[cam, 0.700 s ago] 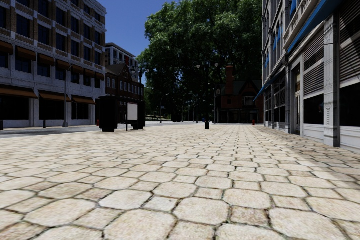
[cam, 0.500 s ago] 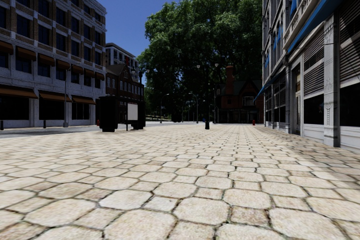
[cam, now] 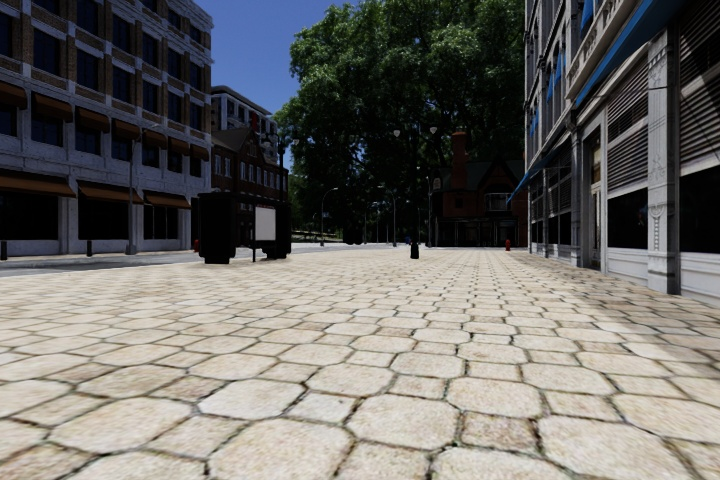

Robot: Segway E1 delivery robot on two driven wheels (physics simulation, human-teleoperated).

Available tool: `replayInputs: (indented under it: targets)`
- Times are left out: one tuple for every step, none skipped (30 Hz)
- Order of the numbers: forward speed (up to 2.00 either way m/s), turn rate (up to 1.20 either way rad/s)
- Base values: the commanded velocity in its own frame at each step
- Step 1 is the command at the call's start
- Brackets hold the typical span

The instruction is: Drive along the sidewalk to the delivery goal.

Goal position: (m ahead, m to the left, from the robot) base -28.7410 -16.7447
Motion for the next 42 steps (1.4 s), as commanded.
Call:
replayInputs:
  targets:
    - [0.0,0.0]
    - [0.0,0.0]
    - [0.0,0.0]
    - [0.0,0.0]
    - [0.0,0.0]
    - [0.0,0.0]
    - [0.0,0.0]
    - [0.0,0.0]
    - [0.0,0.0]
    - [0.15,0.06]
    - [0.15,0.06]
    - [0.47,0.33]
    - [0.78,0.5]
    - [0.89,0.56]
    - [0.89,0.56]
    - [1.03,0.57]
    - [1.1,0.59]
    - [1.11,0.61]
    - [1.11,0.61]
    - [1.13,0.62]
    - [1.17,0.62]
    - [1.19,0.64]
    - [1.19,0.64]
    - [1.21,0.64]
    - [1.22,0.65]
    - [1.23,0.66]
    - [1.23,0.66]
    - [1.23,0.68]
    - [1.23,0.69]
    - [1.23,0.69]
    - [1.23,0.69]
    - [1.24,0.69]
    - [1.24,0.69]
    - [1.24,0.69]
    - [1.25,0.69]
    - [1.25,0.69]
    - [1.25,0.69]
    - [1.25,0.69]
    - [1.25,0.69]
    - [1.25,0.69]
    - [1.25,0.69]
    - [1.25,0.69]
